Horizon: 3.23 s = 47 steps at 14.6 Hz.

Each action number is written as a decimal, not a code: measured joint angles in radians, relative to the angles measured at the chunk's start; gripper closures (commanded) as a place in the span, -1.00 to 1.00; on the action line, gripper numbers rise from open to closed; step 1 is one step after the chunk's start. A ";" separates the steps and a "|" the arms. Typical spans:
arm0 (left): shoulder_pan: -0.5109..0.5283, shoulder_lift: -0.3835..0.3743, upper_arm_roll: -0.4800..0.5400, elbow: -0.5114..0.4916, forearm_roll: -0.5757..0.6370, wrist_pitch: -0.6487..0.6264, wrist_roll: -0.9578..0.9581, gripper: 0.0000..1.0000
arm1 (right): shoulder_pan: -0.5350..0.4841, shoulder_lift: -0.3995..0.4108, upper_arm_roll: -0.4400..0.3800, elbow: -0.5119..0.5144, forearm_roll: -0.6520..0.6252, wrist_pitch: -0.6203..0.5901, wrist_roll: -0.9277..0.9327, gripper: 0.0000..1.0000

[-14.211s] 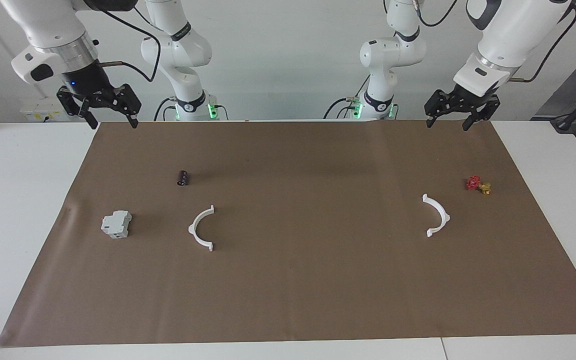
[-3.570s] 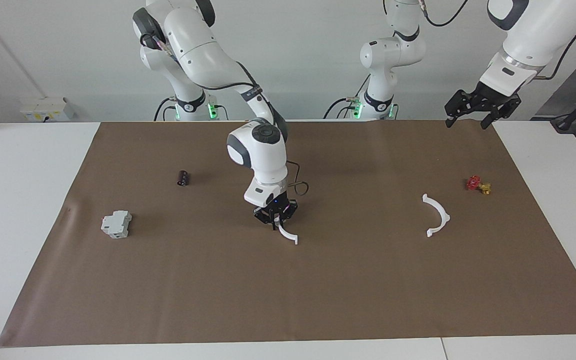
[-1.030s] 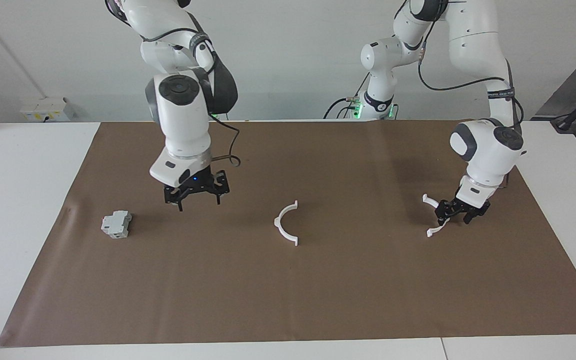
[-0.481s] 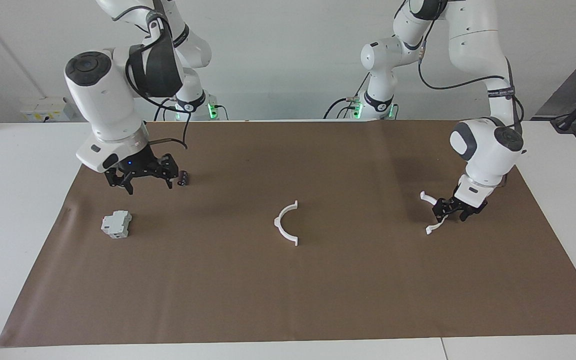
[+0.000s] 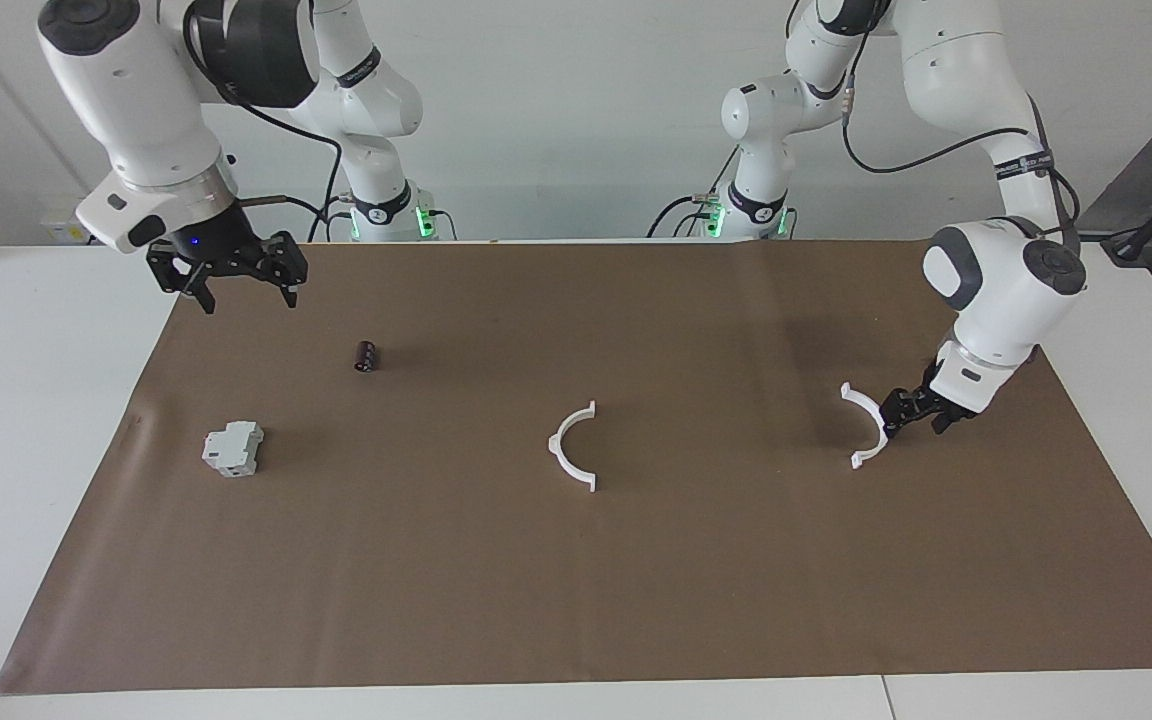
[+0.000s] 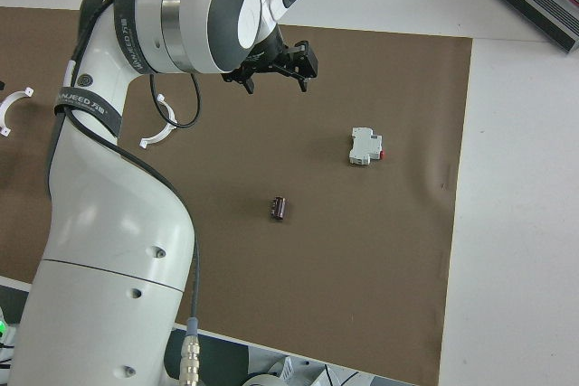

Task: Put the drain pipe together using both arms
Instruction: 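Release the piece and retract the right gripper while the left gripper grasps the other piece, then lift the other white C-shaped piece with the left gripper toward the centered piece, then press the held piece against the centered piece with the left gripper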

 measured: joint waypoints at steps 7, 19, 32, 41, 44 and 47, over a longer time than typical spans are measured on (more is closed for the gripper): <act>0.000 -0.007 0.000 -0.103 0.000 0.066 0.000 -0.37 | 0.043 -0.001 -0.078 -0.003 0.065 -0.011 0.093 -1.00; -0.051 -0.015 -0.002 -0.048 0.002 0.012 -0.002 1.00 | 0.087 0.008 -0.026 -0.004 0.065 0.012 0.341 -1.00; -0.422 0.020 -0.014 0.084 0.106 -0.060 -0.139 1.00 | 0.085 0.011 0.021 -0.032 0.064 0.045 0.362 -1.00; -0.566 0.163 -0.013 0.201 0.056 -0.022 -0.220 1.00 | 0.067 -0.025 -0.019 -0.033 0.062 0.036 0.236 -1.00; -0.581 0.185 -0.013 0.212 0.056 -0.022 -0.220 1.00 | 0.062 -0.033 -0.081 -0.033 0.062 0.031 0.131 -1.00; -0.590 0.199 -0.012 0.221 0.056 -0.021 -0.229 1.00 | 0.061 -0.045 -0.089 -0.032 0.062 0.009 0.121 -1.00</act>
